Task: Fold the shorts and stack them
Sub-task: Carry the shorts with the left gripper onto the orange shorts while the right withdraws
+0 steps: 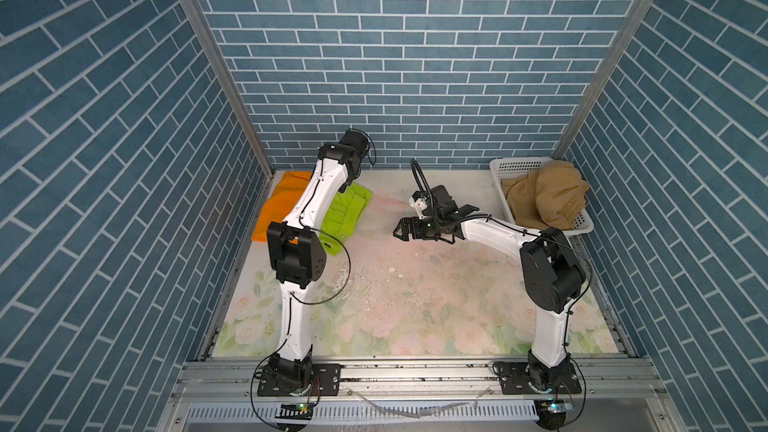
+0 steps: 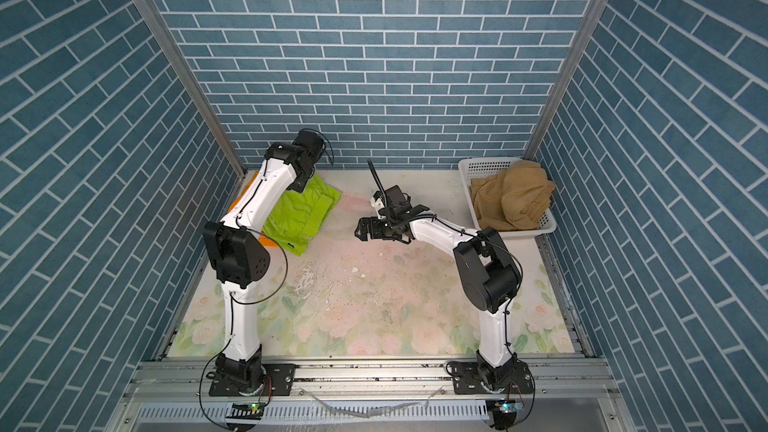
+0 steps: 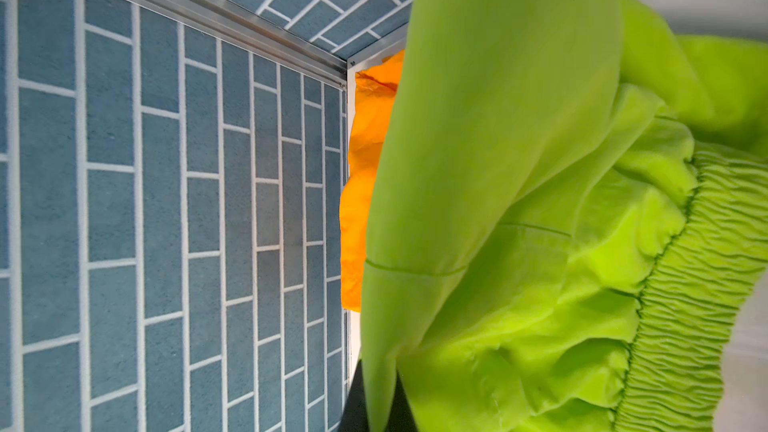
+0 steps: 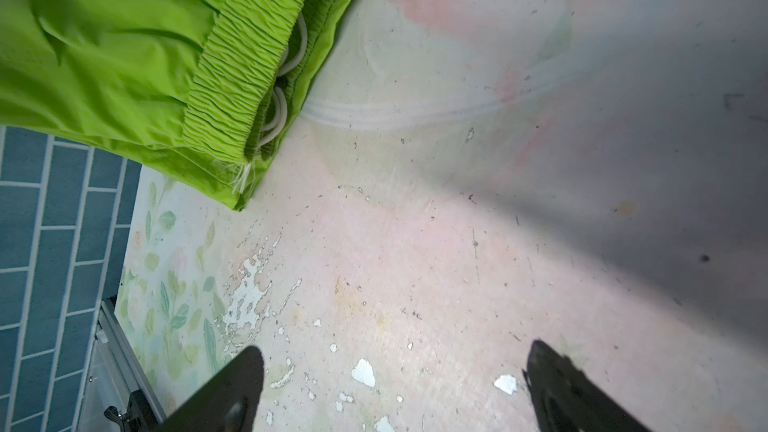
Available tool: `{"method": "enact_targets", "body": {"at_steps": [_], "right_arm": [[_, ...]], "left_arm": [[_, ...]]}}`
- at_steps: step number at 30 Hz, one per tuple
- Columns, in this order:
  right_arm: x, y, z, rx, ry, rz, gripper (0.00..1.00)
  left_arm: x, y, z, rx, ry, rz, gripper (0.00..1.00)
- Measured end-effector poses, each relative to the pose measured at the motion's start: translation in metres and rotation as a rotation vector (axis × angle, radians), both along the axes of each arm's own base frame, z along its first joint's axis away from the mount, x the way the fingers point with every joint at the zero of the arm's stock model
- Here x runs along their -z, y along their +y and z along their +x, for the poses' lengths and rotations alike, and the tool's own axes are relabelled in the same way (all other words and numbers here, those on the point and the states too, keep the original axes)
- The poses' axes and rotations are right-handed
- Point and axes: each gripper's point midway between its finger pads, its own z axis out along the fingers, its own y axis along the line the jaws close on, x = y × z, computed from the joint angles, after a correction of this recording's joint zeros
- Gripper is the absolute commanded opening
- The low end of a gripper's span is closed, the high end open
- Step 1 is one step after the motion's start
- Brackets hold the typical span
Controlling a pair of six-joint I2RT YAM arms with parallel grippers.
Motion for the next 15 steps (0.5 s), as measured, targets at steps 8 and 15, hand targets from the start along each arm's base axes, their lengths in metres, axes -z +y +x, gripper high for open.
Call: {"method": "enact_targets", "body": {"at_steps": [8, 15], "right_arm": [[0.000, 0.001, -0.001, -0.007, 0.005, 0.006, 0.99], [0.002, 0.003, -0.001, -0.012, 0.012, 0.009, 0.99]], "left_arm": [[-0.033, 0.006, 0.001, -0.008, -0.092, -0.082, 0.00], [-0.031, 0.059, 0.002, -0.091, -0.091, -0.126, 0.00]]}}
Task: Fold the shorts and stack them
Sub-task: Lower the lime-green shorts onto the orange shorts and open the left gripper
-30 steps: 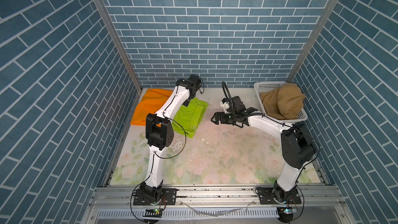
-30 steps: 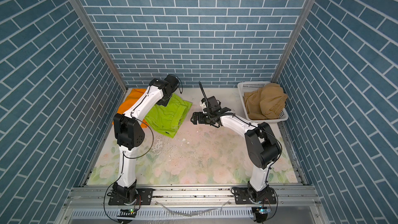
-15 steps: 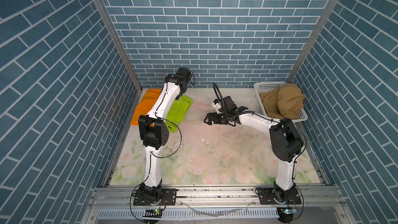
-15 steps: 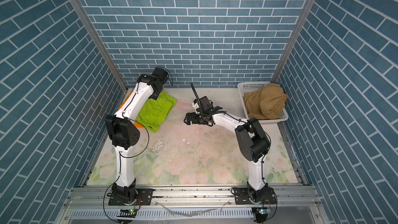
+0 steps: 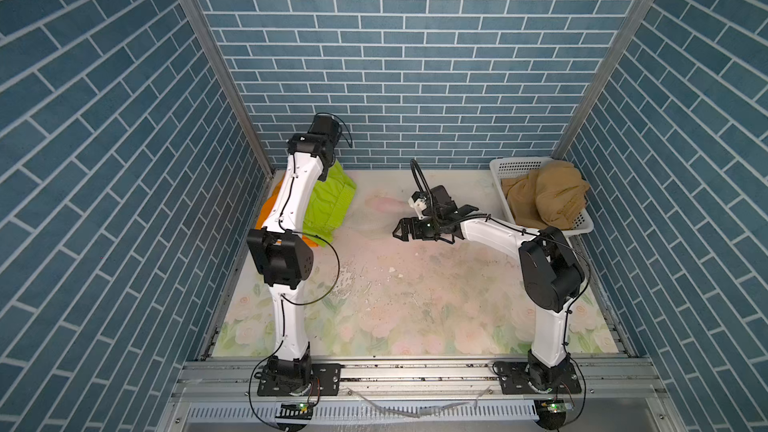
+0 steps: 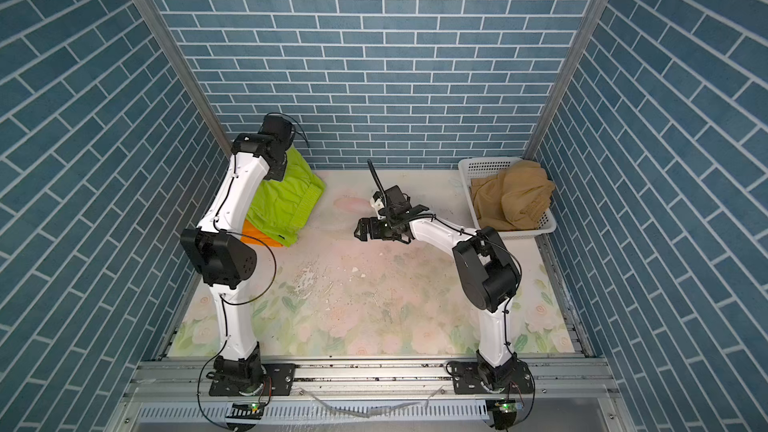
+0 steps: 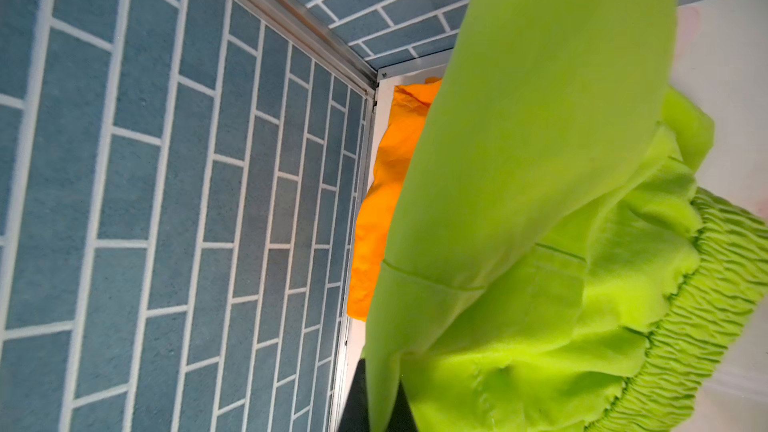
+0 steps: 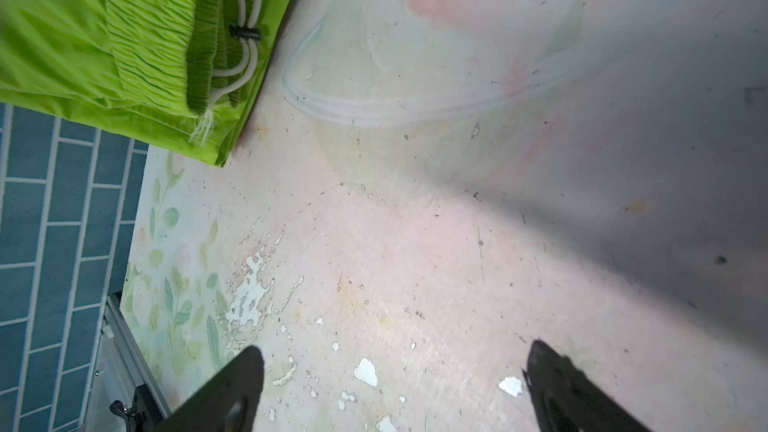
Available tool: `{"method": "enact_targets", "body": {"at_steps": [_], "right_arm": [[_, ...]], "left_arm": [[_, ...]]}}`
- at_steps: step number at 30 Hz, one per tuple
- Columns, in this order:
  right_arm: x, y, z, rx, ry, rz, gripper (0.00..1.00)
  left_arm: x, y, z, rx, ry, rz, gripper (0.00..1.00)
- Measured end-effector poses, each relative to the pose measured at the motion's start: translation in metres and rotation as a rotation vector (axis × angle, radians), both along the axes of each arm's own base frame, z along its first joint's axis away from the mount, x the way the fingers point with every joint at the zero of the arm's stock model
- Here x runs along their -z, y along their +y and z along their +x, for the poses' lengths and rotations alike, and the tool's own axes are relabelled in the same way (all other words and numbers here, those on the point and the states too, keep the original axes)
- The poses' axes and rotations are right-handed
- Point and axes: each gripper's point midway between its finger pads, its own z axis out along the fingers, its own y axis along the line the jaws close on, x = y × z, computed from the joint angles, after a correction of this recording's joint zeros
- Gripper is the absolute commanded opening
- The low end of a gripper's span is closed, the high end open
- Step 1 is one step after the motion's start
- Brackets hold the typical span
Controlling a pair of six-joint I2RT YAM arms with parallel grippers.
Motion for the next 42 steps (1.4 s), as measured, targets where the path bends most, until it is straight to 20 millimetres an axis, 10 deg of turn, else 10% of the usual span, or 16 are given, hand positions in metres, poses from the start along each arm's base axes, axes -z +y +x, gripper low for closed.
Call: {"method": "enact_targets", "body": {"at_steps": [11, 20, 30, 38, 42], "right_arm": [[-0.002, 0.012, 0.008, -0.017, 0.006, 0.023, 0.99], [0.008, 0.012, 0.006, -0.021, 0.037, 0.006, 0.99], [0.013, 0.010, 0.003, -0.022, 0.055, -0.006, 0.99], [0.016, 0.008, 0.001, -0.022, 0.068, -0.018, 0.99], [0.015, 0.006, 0.000, -0.019, 0.068, -0.024, 0.99]], "left_arm": [[0.011, 0.053, 0.011, -0.043, -0.028, -0.071, 0.00], [0.071, 0.121, 0.007, -0.193, 0.007, -0.202, 0.00], [0.140, 0.153, 0.023, -0.264, 0.071, -0.231, 0.02], [0.153, 0.171, 0.032, -0.316, 0.077, -0.204, 0.93], [0.142, 0.168, 0.030, -0.331, 0.048, -0.239, 1.00]]}}
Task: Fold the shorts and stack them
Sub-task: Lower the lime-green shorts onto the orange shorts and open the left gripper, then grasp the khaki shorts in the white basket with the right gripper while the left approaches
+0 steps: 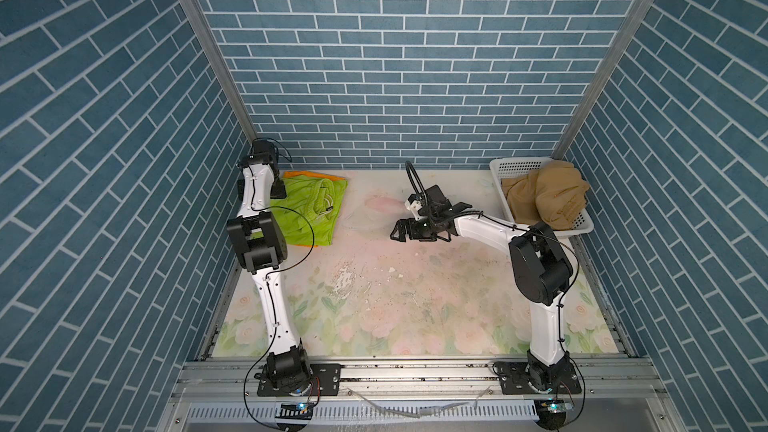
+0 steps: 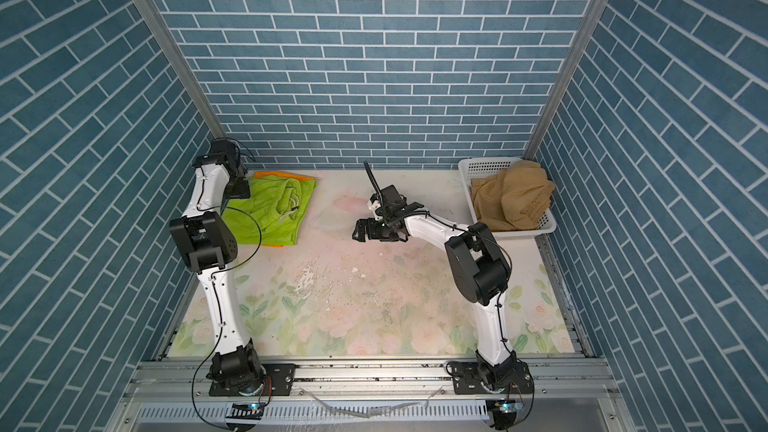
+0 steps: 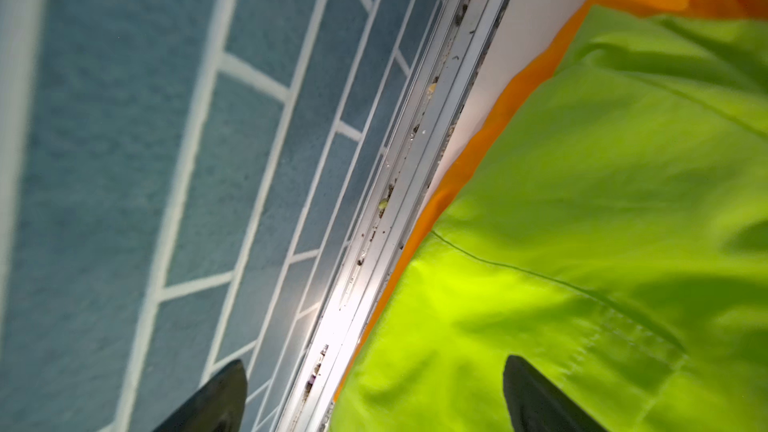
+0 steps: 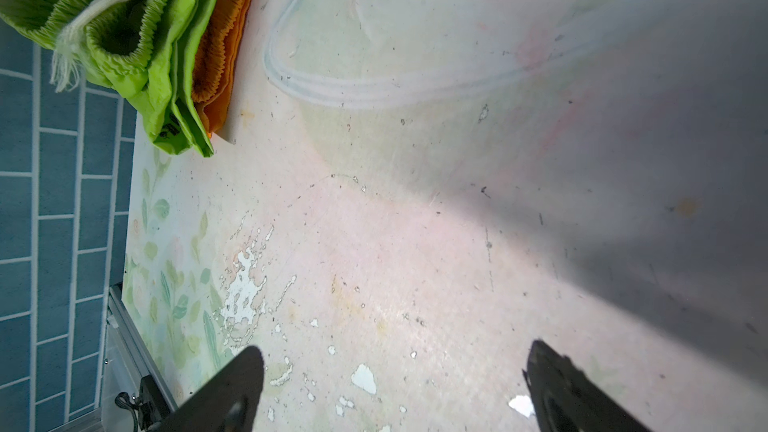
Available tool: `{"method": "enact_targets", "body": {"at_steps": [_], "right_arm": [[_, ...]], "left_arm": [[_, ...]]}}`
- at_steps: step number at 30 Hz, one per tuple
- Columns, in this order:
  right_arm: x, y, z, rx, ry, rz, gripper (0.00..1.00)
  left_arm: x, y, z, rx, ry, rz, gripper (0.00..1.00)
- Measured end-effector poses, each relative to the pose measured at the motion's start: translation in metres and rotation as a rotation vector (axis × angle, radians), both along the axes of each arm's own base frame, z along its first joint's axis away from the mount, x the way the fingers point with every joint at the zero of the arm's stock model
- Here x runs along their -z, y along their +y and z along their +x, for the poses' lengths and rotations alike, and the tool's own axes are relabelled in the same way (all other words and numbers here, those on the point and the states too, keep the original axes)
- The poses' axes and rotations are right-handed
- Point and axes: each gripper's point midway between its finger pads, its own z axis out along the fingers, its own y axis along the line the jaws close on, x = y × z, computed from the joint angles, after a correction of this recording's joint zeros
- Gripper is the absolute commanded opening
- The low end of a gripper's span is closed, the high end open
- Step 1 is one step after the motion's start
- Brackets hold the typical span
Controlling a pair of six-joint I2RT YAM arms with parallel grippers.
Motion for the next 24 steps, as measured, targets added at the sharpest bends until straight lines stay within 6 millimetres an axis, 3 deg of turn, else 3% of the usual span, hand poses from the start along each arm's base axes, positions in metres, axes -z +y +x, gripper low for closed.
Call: {"method": "enact_targets", "body": {"at_steps": [3, 6, 9, 13, 18, 20, 24], "right_arm": [[-0.007, -0.003, -0.001, 0.006, -0.010, -0.008, 0.99], [-0.024, -0.011, -0.003, 0.019, -0.042, -0.017, 0.99], [-0.052, -0.024, -0.001, 0.038, -0.101, -0.013, 0.99], [-0.090, -0.052, 0.012, 0.109, -0.167, -0.006, 0.99], [-0.111, -0.127, 0.059, 0.313, -0.208, -0.064, 0.99], [-0.117, -0.170, 0.079, 0.424, -0.224, -0.103, 0.99], [-0.124, -0.253, 0.102, 0.627, -0.251, -0.191, 0.99]], "left_arm": [[-0.021, -0.012, 0.000, 0.011, -0.054, -0.036, 1.00], [-0.062, -0.038, -0.002, 0.054, -0.132, -0.051, 1.00], [-0.112, -0.084, -0.005, 0.138, -0.228, -0.048, 1.00], [-0.171, -0.166, -0.016, 0.294, -0.347, -0.043, 1.00], [-0.213, -0.254, -0.036, 0.461, -0.444, -0.035, 1.00], [-0.224, -0.287, -0.044, 0.523, -0.469, -0.024, 1.00], [-0.234, -0.350, -0.057, 0.654, -0.505, 0.011, 1.00]]}}
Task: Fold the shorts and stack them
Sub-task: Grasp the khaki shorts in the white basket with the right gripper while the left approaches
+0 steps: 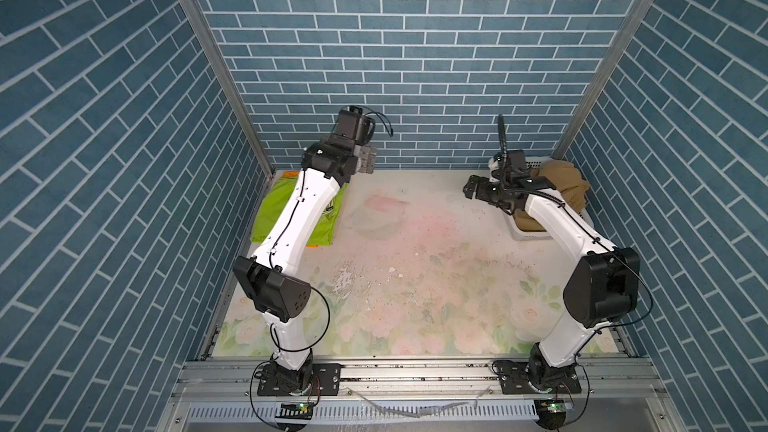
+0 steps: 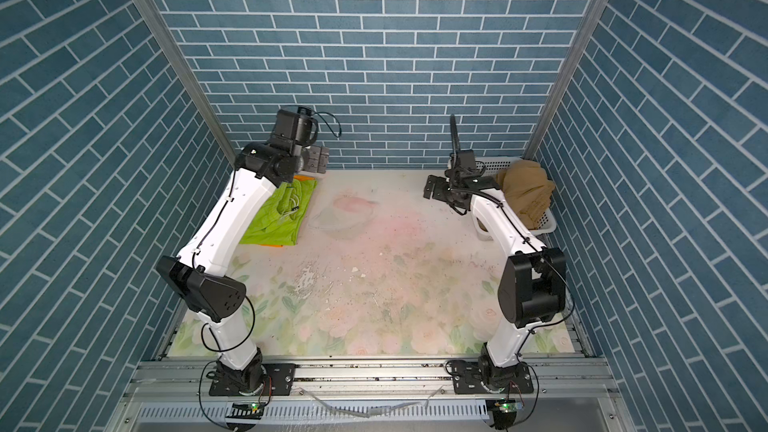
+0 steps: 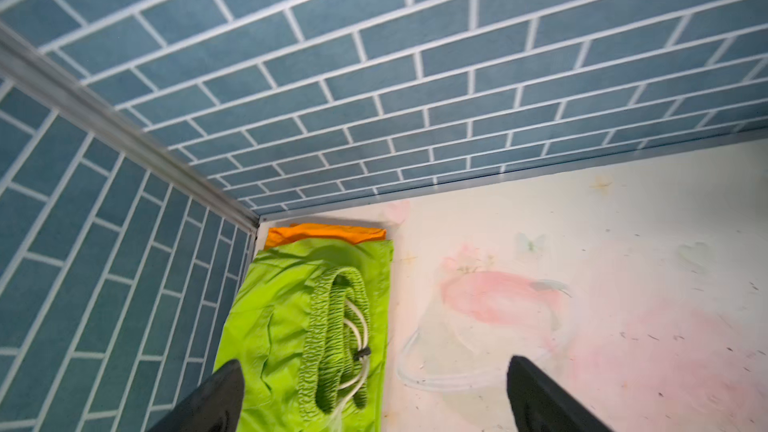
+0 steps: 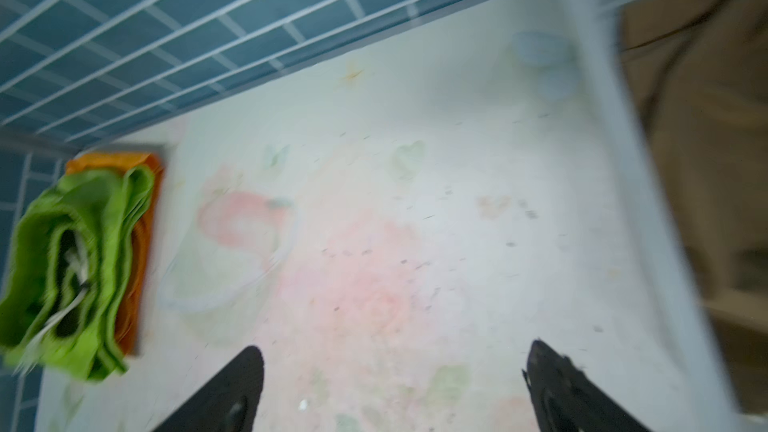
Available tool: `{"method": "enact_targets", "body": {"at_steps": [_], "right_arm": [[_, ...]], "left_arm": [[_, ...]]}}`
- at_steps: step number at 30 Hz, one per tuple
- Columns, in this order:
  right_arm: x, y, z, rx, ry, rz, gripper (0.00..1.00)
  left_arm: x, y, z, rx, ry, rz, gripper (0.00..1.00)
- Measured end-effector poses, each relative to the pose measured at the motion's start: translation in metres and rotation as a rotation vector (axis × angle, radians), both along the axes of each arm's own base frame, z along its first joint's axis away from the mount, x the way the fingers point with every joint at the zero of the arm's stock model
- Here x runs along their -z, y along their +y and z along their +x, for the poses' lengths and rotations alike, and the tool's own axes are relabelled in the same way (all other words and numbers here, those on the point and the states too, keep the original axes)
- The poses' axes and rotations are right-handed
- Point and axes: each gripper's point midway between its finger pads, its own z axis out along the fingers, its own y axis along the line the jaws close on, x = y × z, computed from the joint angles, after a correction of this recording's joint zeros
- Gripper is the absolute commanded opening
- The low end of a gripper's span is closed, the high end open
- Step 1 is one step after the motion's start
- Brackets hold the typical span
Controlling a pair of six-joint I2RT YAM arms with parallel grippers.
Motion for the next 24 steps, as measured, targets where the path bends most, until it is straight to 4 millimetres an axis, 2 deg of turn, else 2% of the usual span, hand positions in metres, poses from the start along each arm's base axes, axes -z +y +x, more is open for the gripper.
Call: {"method": "enact_targets", "body": {"at_steps": [2, 6, 10, 13, 15, 19, 22, 24], "right_arm": [[-0.003, -0.041, 0.007, 0.105, -0.012, -0.035, 0.99], [0.004, -0.107, 0.011, 0.260, 0.012, -0.084, 0.99], [0.025, -0.163, 0.008, 0.378, 0.072, -0.092, 0.99], [0.051, -0.193, 0.001, 0.440, 0.137, -0.092, 0.99], [0.066, -0.204, -0.001, 0.463, 0.173, -0.092, 0.99], [0.093, -0.210, 0.004, 0.471, 0.236, -0.096, 0.99], [0.103, -0.217, 0.022, 0.477, 0.249, -0.097, 0.99], [0.108, -0.222, 0.035, 0.483, 0.244, -0.098, 0.99]], "left_arm": [[0.001, -0.035, -0.010, 0.072, -0.016, 0.041, 1.00], [0.003, -0.090, -0.029, 0.193, -0.046, 0.094, 0.99], [0.004, -0.142, -0.040, 0.300, -0.095, 0.106, 1.00], [0.018, -0.177, -0.041, 0.363, -0.107, 0.124, 1.00], [0.036, -0.197, -0.041, 0.400, -0.089, 0.146, 1.00], [0.083, -0.232, -0.038, 0.473, -0.019, 0.179, 1.00], [0.107, -0.244, -0.038, 0.510, 0.026, 0.183, 1.00], [0.113, -0.247, -0.038, 0.522, 0.038, 0.181, 1.00]]}}
